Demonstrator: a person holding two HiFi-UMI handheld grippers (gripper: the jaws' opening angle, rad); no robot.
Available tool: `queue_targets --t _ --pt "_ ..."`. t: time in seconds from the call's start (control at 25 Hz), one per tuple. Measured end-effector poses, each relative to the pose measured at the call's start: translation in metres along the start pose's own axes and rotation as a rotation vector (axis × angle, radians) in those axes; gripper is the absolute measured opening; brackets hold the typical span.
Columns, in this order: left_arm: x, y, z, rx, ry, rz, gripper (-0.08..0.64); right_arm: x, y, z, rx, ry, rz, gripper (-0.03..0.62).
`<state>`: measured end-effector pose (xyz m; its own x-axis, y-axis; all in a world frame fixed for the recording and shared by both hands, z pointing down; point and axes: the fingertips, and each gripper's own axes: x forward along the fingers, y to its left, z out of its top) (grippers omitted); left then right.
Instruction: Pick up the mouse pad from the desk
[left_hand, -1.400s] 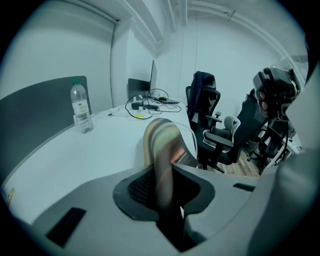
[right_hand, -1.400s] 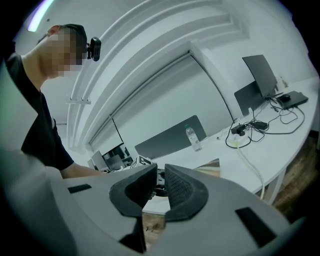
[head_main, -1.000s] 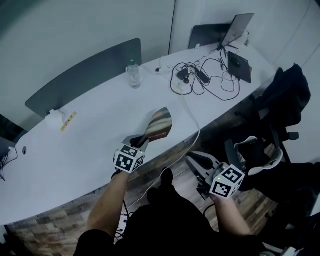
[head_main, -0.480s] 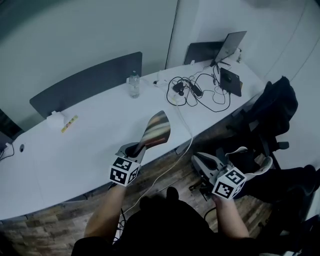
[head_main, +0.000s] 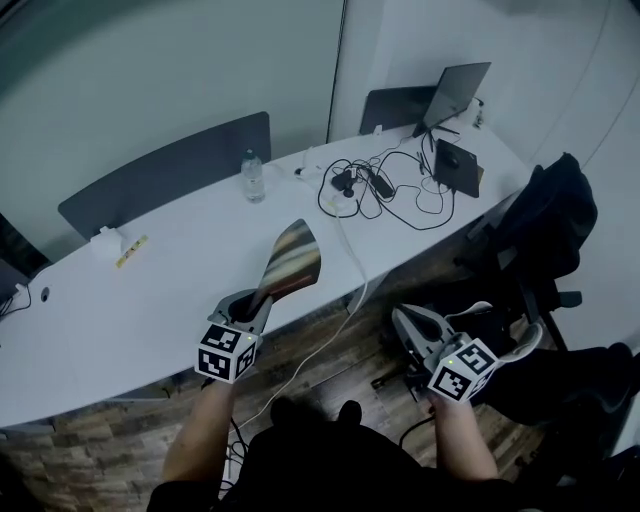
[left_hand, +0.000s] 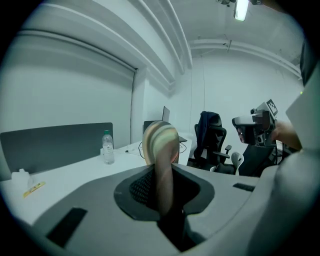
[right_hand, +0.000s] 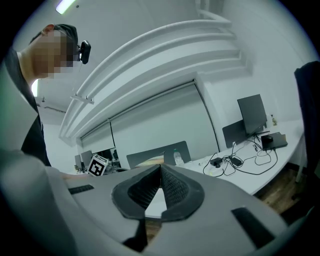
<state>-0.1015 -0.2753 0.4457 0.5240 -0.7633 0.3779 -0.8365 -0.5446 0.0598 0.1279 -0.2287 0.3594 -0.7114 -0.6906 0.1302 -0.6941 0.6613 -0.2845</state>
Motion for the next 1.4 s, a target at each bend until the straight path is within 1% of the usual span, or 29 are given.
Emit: queue_targets --t 0.16,0.28,0.4,0.52,0.72,0.88,1.04,1.24,1.4 --pt "0.003 -0.021 0.013 -0.005 -0.015 0.056 0.067 -0.026 -0.029 0.005 -0.010 -0.010 0.014 0.002" --pt "0.000 -0.039 0.020 -0.025 -0.036 0.102 0.067 -0.041 -0.042 0.007 -0.019 -0.009 0.048 0.002" --pt "0.003 -0.057 0.027 -0.041 -0.048 0.131 0.067 -0.054 -0.056 0.013 -0.034 -0.016 0.078 0.002" --pt "0.007 -0.075 0.032 -0.056 -0.057 0.135 0.067 -0.068 -0.073 0.014 -0.034 -0.014 0.068 0.002" --pt "0.009 -0.090 0.041 -0.080 -0.088 0.116 0.067 -0.085 -0.097 0.015 -0.026 -0.004 0.015 0.002" --pt "-0.005 -0.089 0.053 -0.068 -0.115 0.107 0.067 -0.096 -0.099 0.029 -0.044 -0.051 -0.029 0.002" --pt "-0.024 -0.079 0.064 -0.041 -0.151 0.114 0.067 -0.087 -0.094 0.035 -0.063 -0.080 -0.057 0.002" --pt "-0.048 -0.060 0.059 -0.029 -0.163 0.162 0.067 -0.058 -0.072 0.039 -0.084 -0.095 -0.027 0.002" --pt "-0.054 -0.049 0.052 -0.048 -0.175 0.181 0.067 -0.038 -0.052 0.042 -0.113 -0.097 0.022 0.002"
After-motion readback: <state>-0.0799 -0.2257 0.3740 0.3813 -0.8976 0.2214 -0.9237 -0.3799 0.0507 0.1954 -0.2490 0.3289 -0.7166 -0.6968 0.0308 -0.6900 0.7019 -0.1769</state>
